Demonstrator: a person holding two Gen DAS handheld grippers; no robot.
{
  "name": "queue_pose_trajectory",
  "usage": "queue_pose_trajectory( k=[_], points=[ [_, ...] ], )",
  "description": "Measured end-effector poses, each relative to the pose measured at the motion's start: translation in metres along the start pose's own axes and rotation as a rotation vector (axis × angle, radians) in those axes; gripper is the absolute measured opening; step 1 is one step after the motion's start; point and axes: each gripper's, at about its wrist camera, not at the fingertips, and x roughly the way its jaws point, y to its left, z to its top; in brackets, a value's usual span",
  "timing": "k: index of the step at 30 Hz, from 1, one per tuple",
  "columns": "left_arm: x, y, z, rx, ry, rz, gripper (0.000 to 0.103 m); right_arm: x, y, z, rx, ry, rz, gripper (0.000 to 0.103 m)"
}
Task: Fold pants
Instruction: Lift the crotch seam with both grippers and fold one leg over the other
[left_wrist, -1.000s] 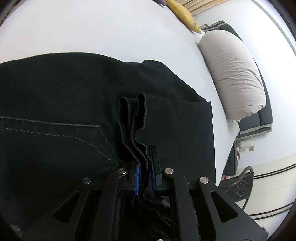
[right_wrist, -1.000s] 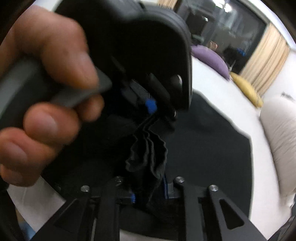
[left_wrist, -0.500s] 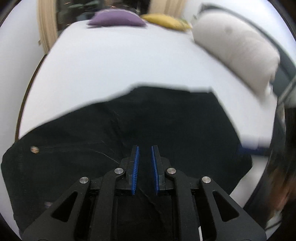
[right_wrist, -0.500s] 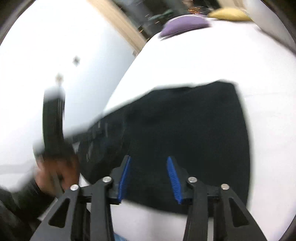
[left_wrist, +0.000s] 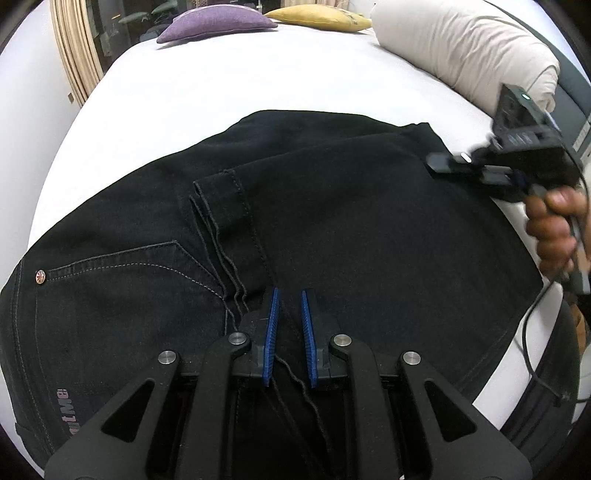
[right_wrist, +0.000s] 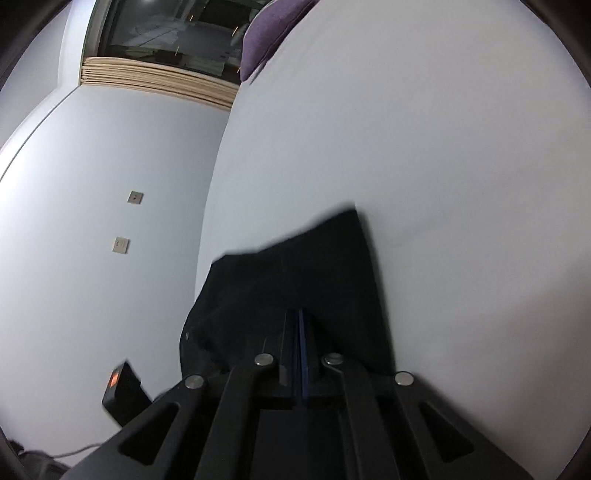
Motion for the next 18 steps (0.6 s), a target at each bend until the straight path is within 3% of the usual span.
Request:
queue_pose_trajectory(
  k=[11,18],
  points=[
    [-0.002,0.003,-0.005,-0.016,-0.004,-0.004,0.012,-0.035,-0.013,-0.103,-0.009,0.027,-0.047,0.001],
    [-0.002,0.013,-0.007,-0.037,-0.008,-0.025,0.012,-0.047,-0.014,-0.123,-0.010,-0.011,-0.107,0.000]
  ],
)
